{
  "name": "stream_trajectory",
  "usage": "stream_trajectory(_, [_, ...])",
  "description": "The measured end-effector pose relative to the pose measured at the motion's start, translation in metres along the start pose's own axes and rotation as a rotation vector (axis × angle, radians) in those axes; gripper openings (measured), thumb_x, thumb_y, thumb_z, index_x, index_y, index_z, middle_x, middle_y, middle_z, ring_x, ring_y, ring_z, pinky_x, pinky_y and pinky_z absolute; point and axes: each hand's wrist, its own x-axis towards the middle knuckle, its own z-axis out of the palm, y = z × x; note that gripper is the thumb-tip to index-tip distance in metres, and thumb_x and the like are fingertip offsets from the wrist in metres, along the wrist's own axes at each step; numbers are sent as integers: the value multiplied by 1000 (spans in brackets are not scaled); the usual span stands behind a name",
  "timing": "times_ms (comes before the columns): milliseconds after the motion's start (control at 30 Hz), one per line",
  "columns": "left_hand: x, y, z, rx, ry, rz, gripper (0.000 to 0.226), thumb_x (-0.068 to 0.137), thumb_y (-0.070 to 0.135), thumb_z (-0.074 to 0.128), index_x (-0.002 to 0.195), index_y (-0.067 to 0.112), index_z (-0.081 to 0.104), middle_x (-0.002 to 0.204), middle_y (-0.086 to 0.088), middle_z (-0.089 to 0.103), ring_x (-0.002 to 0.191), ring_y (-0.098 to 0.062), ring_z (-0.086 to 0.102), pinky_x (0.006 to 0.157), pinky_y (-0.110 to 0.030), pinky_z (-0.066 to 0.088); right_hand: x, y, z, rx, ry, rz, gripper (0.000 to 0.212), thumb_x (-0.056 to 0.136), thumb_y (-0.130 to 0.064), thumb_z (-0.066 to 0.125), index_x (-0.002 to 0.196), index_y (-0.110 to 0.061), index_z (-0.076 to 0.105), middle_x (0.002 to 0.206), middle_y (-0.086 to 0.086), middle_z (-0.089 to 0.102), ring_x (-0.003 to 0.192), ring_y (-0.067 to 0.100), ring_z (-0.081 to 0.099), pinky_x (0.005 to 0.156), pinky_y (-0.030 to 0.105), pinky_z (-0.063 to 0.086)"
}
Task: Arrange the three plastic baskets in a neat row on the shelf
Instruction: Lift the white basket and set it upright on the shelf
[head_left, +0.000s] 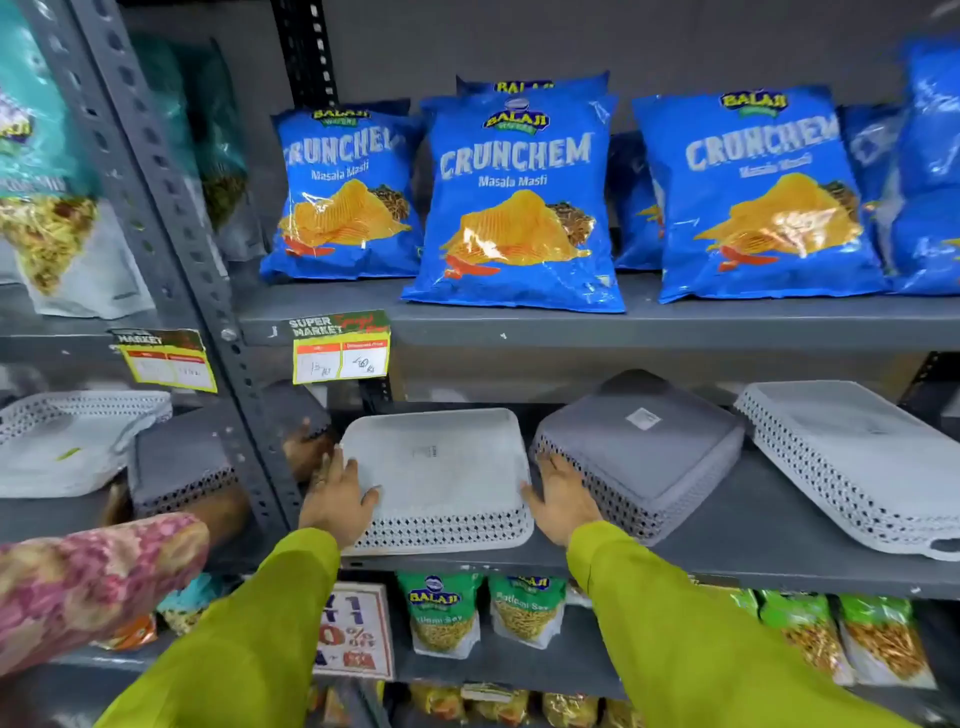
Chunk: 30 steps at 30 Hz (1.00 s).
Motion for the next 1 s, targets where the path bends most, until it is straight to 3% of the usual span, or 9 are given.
stream_trajectory(233, [41,9,7,-476,-93,-389,97,86,60,49,150,2,5,157,-23,14,138,-44,29,111,-46,34,39,-12,25,463,-197,345,62,92,-40,57,141,-6,43,143,10,50,122,31,56,98,33,47])
stream_trajectory(367, [63,2,9,-765,-27,-571,125,61,86,44,147,-2,20,155,-23,24,131,-44,40,107,-48,40,63,9,33,564,-238,435,85,77,-34,75,145,-4,33,147,8,45,131,30,49,111,38,40])
stream_trajectory(500, [70,12,0,-926,158,-514,85,83,71,36,137,5,44,150,-24,34,132,-41,37,111,-44,32,66,12,17,718,-49,339,75,73,-9,77,140,-8,43,139,5,53,123,21,54,105,36,44])
stream_trajectory(600, [66,32,-16,-1395,286,-479,66,82,67,34,111,14,60,135,-17,55,110,-29,54,96,-39,45,69,8,4,848,185,186,62,70,20,61,126,-5,50,121,7,59,109,19,57,93,34,48])
stream_trajectory(667, [61,40,-25,-1678,308,-439,55,95,55,25,119,16,56,138,-13,54,112,-26,54,79,-29,46,71,3,-5,929,268,197,39,72,12,59,101,-14,62,109,9,64,101,21,60,87,30,51])
stream_trajectory(767, [51,28,-27,-1827,228,-456,80,90,69,17,139,12,44,147,-10,45,136,-24,41,106,-30,35,68,2,-15,1155,247,430,20,88,-21,50,71,-20,61,85,7,64,86,23,58,76,27,51])
stream_trajectory(900, [38,4,-18,-1909,10,-404,96,55,90,47,122,24,64,117,-15,70,107,-32,66,96,-52,48,83,31,1,1306,46,546,72,66,-75,62,109,-18,71,112,9,72,102,29,67,96,44,49])
stream_trajectory(967, [32,2,-15,-1852,-49,-363,64,63,71,64,102,21,74,94,-11,76,88,-33,68,78,-44,54,76,28,-2,1082,-7,525,74,65,-54,80,120,-8,63,126,3,63,111,26,62,98,36,47])
stream_trajectory(1000, [30,3,-15,-1767,-47,-387,46,65,55,69,92,18,75,85,-11,75,81,-33,66,69,-38,54,67,20,-6,882,-6,497,54,77,-31,76,119,-2,60,122,3,61,110,25,59,92,30,45])
